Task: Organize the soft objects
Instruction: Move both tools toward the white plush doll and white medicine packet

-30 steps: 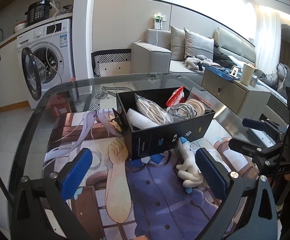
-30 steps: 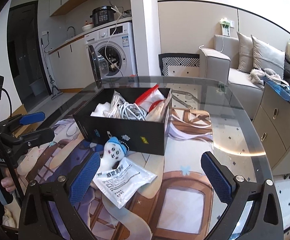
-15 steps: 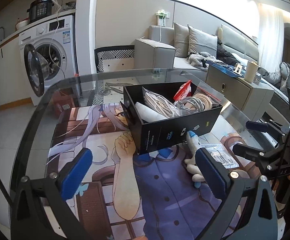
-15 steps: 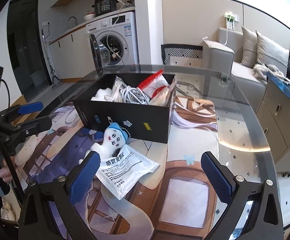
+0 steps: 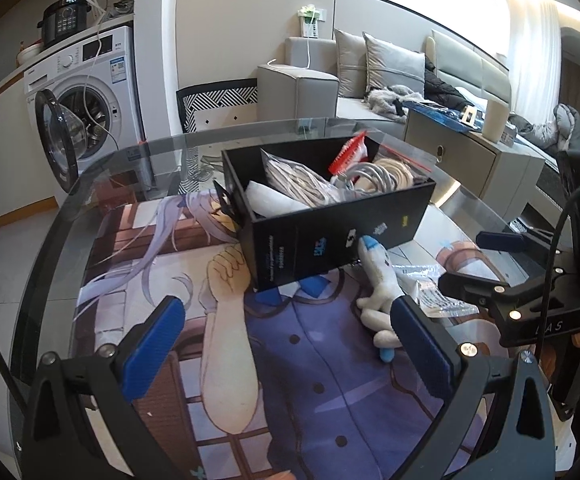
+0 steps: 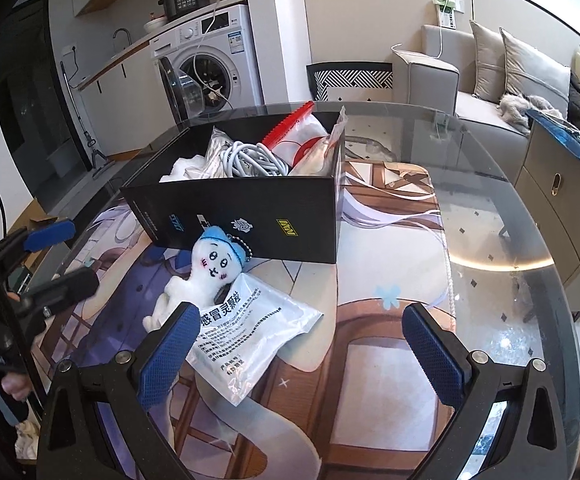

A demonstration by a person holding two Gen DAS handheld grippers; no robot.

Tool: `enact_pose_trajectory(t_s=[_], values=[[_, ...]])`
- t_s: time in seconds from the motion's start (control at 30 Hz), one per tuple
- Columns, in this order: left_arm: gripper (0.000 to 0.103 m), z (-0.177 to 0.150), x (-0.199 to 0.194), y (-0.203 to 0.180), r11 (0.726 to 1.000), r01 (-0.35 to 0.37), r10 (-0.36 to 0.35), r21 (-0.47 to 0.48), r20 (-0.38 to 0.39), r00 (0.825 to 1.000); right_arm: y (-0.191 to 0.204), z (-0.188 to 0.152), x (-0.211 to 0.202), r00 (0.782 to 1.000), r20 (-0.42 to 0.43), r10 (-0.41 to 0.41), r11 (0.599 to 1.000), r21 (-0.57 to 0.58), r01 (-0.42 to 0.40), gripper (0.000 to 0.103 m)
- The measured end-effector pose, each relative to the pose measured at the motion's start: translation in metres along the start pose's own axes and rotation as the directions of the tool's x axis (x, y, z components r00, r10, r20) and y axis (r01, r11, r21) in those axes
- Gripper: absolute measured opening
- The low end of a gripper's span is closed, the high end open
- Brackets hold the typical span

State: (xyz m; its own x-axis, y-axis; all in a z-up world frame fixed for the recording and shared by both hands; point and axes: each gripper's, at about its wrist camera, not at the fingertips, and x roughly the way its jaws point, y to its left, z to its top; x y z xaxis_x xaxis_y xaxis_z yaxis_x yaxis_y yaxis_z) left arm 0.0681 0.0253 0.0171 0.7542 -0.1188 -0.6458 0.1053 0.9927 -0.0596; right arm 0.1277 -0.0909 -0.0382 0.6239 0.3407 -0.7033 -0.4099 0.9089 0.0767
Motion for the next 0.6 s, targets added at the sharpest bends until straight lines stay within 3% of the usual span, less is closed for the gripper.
enact_pose_trajectory(t_s=[0.33, 0.6], values=[[0.103, -0.0025, 0.003, -0.0027, 1.0, 0.004, -0.004, 0.005, -0.016, 1.0, 0.0003, -0.0018, 0.008, 0.999, -0.024, -0.035, 0.999, 0.008, 0.035, 0.102], [0.103, -0.003, 0.0055, -0.0027, 1.0, -0.001, 0.002, 0.009, -0.021, 1.0, 0.0011, 0.0008, 0.0102, 1.0, -0.021, -0.016, 0.999, 0.044, 0.017, 0.102]])
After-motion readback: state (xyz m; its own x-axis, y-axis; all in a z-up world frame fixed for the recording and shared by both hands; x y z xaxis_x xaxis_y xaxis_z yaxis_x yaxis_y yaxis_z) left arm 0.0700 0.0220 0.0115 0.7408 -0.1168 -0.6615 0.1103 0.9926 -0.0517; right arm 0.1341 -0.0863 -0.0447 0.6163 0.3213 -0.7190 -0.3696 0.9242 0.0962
